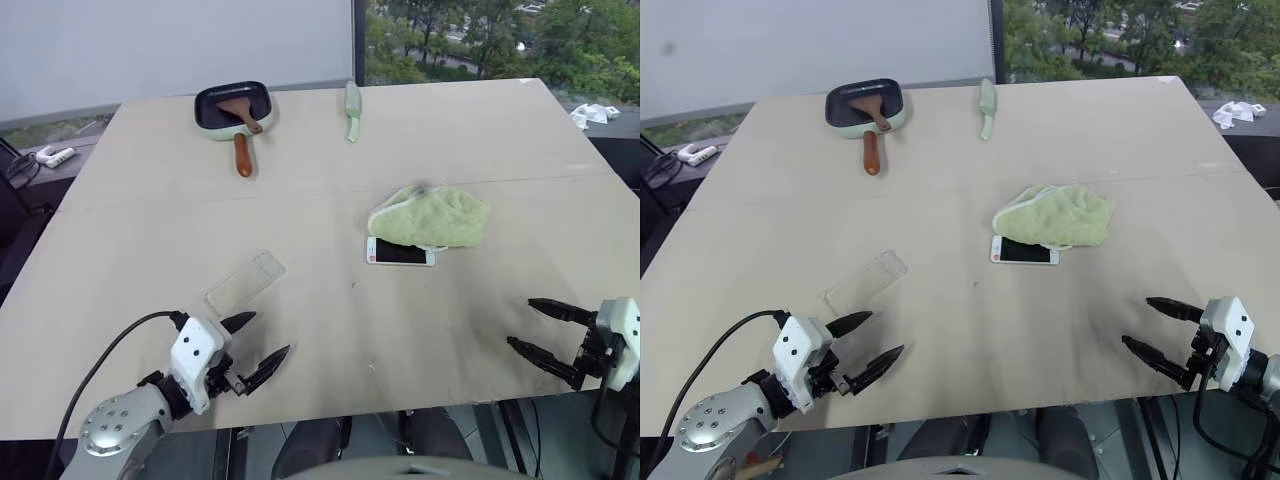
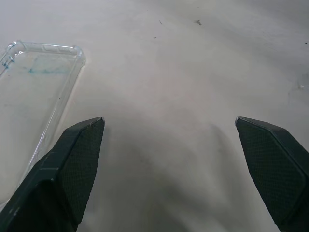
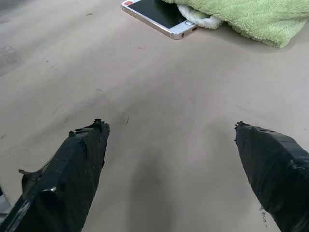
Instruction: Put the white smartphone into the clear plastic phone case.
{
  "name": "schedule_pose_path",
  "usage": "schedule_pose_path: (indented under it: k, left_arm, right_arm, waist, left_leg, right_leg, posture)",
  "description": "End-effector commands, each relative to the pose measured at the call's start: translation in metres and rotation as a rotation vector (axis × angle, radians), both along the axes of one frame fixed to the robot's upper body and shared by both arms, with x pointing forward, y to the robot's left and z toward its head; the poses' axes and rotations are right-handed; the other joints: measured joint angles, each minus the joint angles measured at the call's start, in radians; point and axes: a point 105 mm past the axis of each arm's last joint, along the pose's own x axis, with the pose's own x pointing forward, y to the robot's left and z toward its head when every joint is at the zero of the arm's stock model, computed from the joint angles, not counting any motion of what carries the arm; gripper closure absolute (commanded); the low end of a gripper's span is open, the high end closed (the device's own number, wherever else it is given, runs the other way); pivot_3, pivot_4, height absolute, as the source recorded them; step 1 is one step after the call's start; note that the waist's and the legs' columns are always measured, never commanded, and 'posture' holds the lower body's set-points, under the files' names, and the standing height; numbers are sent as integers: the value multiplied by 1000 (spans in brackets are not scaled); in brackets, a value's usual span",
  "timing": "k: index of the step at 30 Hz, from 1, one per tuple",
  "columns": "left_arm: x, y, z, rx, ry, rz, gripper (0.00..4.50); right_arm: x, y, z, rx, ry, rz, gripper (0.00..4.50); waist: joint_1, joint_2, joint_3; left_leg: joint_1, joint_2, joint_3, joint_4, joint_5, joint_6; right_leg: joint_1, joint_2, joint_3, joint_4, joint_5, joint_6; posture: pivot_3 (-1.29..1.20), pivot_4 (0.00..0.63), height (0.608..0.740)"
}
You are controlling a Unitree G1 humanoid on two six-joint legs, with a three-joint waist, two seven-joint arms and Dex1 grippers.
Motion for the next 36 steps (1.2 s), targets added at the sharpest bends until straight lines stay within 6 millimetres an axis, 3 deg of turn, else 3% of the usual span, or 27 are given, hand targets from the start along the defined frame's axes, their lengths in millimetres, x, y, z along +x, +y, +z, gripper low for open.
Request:
schedule_pose_path:
  k: [1,21,26,32,36]
  left_arm:
    - [-1,0,2,5,-16,-13,23]
    - [1,0,8,-30,-50,-18,23]
    - [20,4,34,-97,-142,15,23]
    - [31,-15,72,-204,-229,-89,23]
    - [28,-28,86,-257,-232,-180,23]
  right_arm:
    - [1,-3,13,-3,-60,-11,0]
    - [13,0,12,2,-84,-4,0]
    - [54,5,27,30,-154,-131,0]
    - [123,35,51,167,-110,-253,0]
    - [153,53,48,248,-26,-289,0]
  waist:
    - [0,0,0]
    - [0,0,0]
    - [-3,0,0]
    - [-8,-1,0]
    - [-1,-1,0]
  left_leg:
    - [0,0,0,0,0,0]
    - [0,0,0,0,0,0]
    - [1,0,0,0,0,0]
    - [1,1,2,1,0,0]
    - [0,1,1,1,0,-1]
  right_leg:
    - [0,0,0,0,0,0]
    - [0,0,0,0,0,0]
    - [0,0,0,0,0,0]
    - [0,1,1,1,0,-1]
    - [-1,2,0,1,0,-1]
  posture:
    - [0,150,740]
    - [0,150,740]
    - [0,150,740]
    - [0,150,740]
    - [0,150,740]
